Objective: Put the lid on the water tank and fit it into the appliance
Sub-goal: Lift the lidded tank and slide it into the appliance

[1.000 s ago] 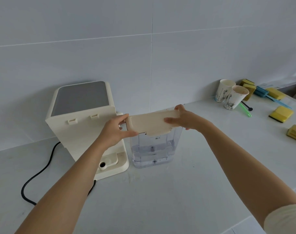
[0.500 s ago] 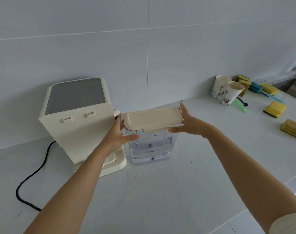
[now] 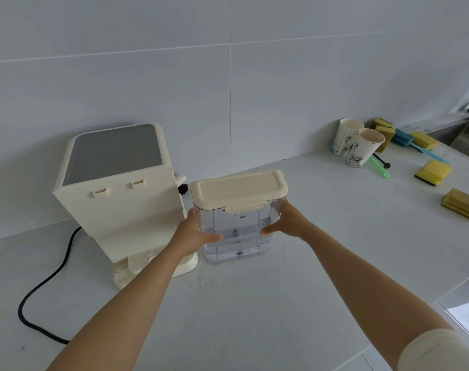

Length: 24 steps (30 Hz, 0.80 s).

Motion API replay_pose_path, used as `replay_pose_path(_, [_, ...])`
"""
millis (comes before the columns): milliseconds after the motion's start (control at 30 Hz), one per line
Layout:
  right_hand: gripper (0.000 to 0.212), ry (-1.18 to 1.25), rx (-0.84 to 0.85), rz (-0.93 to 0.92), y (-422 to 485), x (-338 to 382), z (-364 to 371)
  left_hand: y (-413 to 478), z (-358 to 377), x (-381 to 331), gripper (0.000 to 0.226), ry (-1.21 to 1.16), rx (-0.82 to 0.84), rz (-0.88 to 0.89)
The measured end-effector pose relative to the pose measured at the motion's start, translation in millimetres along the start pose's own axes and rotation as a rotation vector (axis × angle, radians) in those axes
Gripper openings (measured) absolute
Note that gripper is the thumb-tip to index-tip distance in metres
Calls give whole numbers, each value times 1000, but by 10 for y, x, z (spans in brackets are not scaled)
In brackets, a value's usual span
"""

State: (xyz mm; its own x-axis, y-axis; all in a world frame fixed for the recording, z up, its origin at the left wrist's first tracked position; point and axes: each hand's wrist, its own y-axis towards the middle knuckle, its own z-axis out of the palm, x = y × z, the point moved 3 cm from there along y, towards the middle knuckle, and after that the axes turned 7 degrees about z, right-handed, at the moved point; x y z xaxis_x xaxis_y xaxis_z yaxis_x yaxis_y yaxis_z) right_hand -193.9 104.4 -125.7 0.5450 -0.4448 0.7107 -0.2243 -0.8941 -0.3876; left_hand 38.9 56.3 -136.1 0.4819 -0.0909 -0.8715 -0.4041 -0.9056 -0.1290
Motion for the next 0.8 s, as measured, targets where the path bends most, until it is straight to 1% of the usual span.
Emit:
replay_pose_path(67, [103, 24, -15, -3, 14, 4, 2, -8, -3, -15, 70, 17, -20, -1])
replay_pose_path(167, [97, 16, -22, 12, 20, 18, -7, -20, -6, -58, 73, 20, -38, -8])
replay_pose_path(333, [87, 28, -43, 18, -28, 85, -46, -72, -49, -176, 67, 25, -33, -22])
replay_pose_path(433, [83, 40, -57, -13, -97, 192, -119, -122, -139, -282, 57, 23, -62, 0])
replay_pose_path(533, [84, 24, -66, -40, -182, 361, -201, -209, -274, -422, 67, 15, -60, 31])
replay_pose_path(633, [83, -6, -67, -93, -283, 584, -238, -329, -448, -477, 65, 8, -85, 17])
replay_pose_path(800, [68, -93, -50, -183, -427, 963, -121, -612, -742, -472, 63, -53, -129, 24])
